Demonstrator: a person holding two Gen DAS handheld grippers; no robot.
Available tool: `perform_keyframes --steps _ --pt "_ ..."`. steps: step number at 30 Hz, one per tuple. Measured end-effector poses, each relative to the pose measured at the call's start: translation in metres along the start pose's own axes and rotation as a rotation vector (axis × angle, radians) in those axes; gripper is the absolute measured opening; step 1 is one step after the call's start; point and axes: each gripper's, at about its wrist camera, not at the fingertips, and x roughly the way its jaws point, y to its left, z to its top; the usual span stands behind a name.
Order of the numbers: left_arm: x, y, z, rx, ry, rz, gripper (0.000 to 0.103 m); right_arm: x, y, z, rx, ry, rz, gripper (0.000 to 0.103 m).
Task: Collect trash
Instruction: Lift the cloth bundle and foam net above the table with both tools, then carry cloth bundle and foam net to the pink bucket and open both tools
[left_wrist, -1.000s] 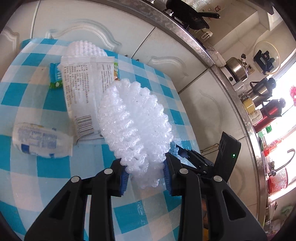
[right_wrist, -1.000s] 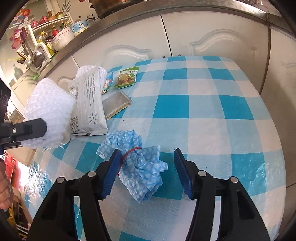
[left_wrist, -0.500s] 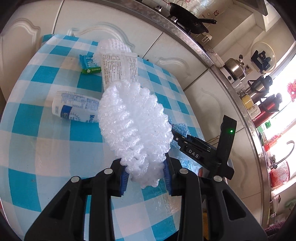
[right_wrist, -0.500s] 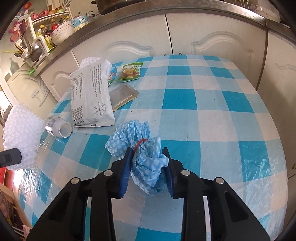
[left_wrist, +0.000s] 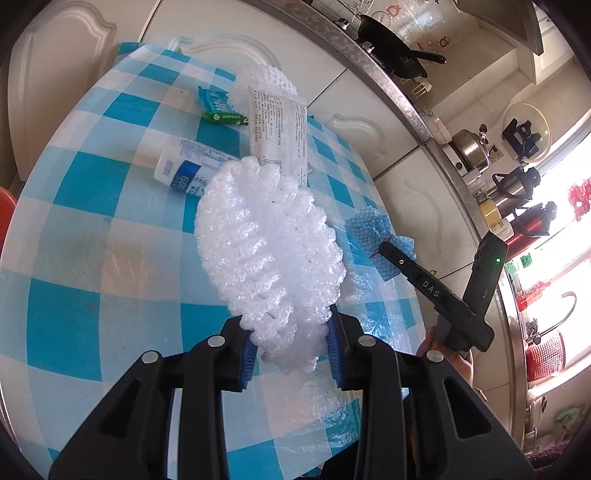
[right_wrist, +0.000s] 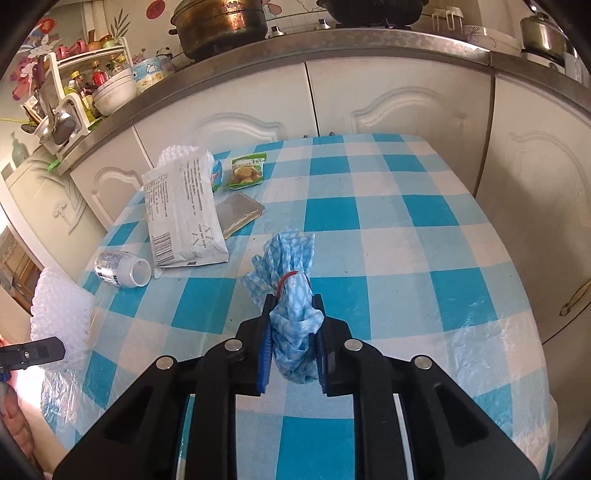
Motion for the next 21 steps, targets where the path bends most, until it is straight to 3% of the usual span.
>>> perform_keyframes --steps 9,21 --pt "-0.024 0.024 -0.006 -0.046 -0.041 -0.005 0.033 -0.030 0.033 0.018 -0.068 -0.070 -0.001 0.019" --pt "-0.062 0.048 -0.007 -0.094 -0.124 -0.007 0.033 -0.043 0.109 0.040 -0.196 -0.123 0.076 0.019"
